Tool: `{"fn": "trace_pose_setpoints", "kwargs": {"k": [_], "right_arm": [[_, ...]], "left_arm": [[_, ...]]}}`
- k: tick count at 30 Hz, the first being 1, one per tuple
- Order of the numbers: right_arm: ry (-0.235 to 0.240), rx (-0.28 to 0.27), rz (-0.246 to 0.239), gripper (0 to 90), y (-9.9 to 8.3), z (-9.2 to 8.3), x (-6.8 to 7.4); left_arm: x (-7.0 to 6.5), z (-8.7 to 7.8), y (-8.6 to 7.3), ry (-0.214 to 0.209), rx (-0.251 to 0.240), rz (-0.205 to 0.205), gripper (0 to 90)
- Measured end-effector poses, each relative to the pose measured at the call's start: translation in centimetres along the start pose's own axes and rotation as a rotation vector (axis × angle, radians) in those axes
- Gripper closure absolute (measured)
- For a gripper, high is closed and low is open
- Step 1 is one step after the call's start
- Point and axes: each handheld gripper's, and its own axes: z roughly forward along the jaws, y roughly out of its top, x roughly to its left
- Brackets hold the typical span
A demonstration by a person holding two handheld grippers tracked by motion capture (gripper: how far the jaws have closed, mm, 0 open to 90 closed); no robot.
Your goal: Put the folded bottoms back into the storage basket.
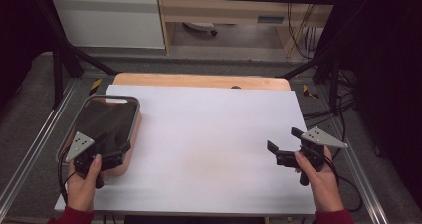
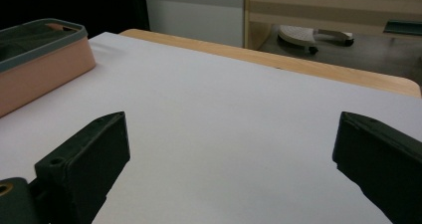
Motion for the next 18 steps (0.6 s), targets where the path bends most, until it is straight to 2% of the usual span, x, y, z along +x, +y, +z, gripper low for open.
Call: {"fn": "trace_pose_setpoints", "kwargs": {"k": [8,18], "right_arm": [[-0.017,-0.005,0.003,2.0,-1.3,-0.3,-0.2],[-0.026,0.005,-0.016,2.2,-2.9,-0.8,0.1]], "left_arm": [[0.0,0.0,0.0,0.005,-0.005,0.004,5.4],[0.0,-0.1,0.0,0.003,-0.015,0.007,5.5]]}}
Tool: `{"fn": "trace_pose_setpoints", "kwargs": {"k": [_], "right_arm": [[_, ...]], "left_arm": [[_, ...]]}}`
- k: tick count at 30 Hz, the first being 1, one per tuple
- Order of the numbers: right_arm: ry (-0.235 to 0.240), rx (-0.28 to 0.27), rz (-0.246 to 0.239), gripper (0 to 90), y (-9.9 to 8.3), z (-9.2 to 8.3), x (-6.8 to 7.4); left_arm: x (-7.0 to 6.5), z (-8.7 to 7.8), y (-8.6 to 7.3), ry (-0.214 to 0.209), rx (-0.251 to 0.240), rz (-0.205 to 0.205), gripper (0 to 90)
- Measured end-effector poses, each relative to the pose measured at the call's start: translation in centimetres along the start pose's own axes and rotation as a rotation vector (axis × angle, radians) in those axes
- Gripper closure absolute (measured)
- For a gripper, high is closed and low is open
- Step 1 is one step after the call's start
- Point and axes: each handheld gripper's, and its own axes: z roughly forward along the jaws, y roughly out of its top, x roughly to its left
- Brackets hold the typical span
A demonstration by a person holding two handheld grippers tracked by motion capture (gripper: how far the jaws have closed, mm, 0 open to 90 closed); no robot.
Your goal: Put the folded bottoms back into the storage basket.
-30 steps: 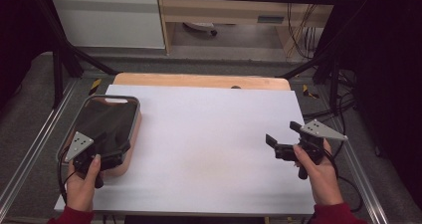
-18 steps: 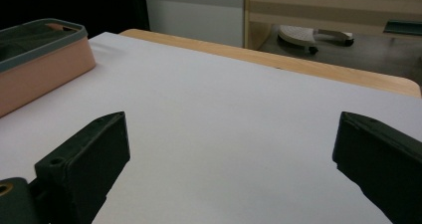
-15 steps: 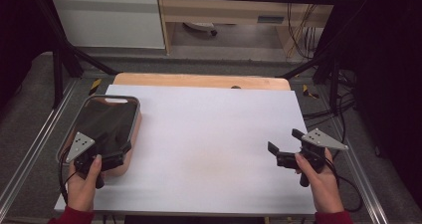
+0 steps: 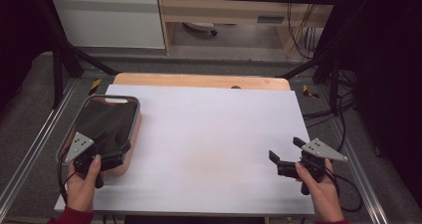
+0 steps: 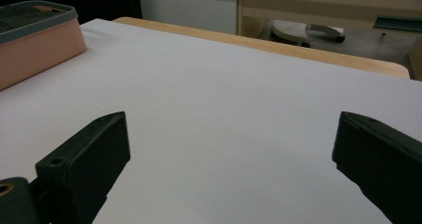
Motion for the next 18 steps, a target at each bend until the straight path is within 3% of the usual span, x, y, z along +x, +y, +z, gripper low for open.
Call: {"fn": "trace_pose_setpoints", "kwargs": {"k": [13,18], "right_arm": [[0.002,0.016,-0.006,2.2,-1.4,-0.3,0.8],[0.023,0.028,0.015,2.4,-2.5,-0.2,1.3]], "left_arm": [[0.0,-0.2,0.1,0.014,-0.012,0.0,5.4],[0.0,-0.2,0.1,0.013,-0.013,0.0,5.4]]}}
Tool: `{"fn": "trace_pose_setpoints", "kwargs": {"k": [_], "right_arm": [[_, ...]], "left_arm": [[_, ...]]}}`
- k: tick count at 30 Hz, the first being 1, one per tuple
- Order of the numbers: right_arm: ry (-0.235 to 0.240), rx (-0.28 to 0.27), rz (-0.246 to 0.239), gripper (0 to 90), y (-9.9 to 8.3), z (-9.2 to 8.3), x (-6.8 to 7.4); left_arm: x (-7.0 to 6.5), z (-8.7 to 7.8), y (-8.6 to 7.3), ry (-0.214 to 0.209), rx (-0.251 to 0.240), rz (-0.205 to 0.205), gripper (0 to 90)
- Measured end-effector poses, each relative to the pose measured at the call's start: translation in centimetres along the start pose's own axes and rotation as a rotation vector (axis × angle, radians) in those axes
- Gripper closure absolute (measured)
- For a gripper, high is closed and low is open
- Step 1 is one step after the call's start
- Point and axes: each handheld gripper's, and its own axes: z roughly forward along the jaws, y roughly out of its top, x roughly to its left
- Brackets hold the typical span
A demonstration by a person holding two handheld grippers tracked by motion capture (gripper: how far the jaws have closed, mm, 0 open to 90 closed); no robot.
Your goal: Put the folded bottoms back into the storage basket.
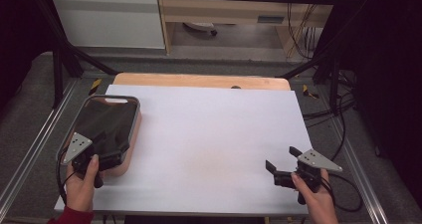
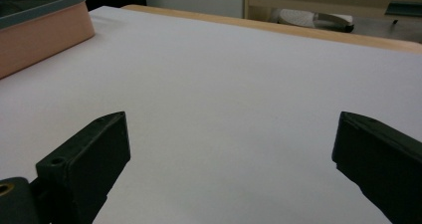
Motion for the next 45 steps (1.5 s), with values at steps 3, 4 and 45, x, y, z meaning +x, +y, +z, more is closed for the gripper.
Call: {"fn": "trace_pose_setpoints", "kwargs": {"k": [3,4,45], "right_arm": [[0.015,0.014,0.02,2.9,-0.8,0.2,0.3],[0.022,0.021,0.026,2.9,-1.0,0.3,0.4],[0.054,0.101,-0.026,2.7,-2.1,7.8,2.9]], "left_arm": [[0.0,0.0,0.0,0.002,-0.002,0.002,5.4],[0.0,0.0,0.0,0.003,-0.003,0.002,5.4],[-0.8,-0.3,0.8,-0.042,0.02,0.023,5.3]]}}
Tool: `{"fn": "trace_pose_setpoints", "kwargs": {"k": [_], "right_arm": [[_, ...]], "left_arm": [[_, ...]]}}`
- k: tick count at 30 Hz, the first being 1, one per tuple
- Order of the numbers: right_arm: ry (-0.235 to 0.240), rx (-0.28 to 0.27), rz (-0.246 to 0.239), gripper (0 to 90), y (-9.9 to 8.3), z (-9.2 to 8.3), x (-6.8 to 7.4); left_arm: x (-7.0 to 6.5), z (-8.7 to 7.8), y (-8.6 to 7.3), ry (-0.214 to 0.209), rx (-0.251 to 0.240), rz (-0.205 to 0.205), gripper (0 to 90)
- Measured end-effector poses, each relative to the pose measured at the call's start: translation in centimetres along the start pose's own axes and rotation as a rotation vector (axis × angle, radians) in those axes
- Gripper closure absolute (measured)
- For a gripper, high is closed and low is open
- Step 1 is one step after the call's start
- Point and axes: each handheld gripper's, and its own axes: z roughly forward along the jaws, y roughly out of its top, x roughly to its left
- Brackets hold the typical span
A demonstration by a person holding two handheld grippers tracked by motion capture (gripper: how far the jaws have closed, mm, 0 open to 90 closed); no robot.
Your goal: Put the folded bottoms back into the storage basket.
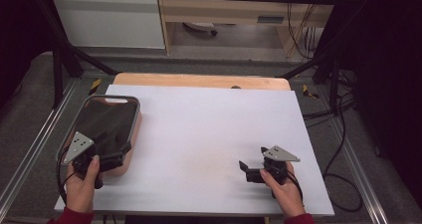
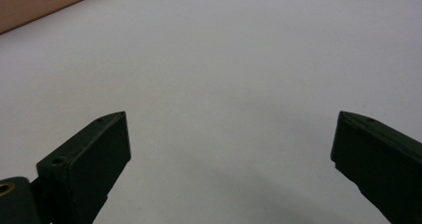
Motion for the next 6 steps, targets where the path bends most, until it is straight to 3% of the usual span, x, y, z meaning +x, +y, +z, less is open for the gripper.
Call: {"fn": "trace_pose_setpoints", "kwargs": {"k": [4,6], "right_arm": [[-0.012,0.008,0.0,2.8,0.5,1.2,0.1],[-0.006,0.009,0.008,2.8,0.7,1.6,0.2]], "left_arm": [[-0.9,-0.1,0.5,-0.032,-0.008,0.016,5.1],[-2.4,-0.2,1.2,-0.082,-0.01,0.069,5.3]]}}
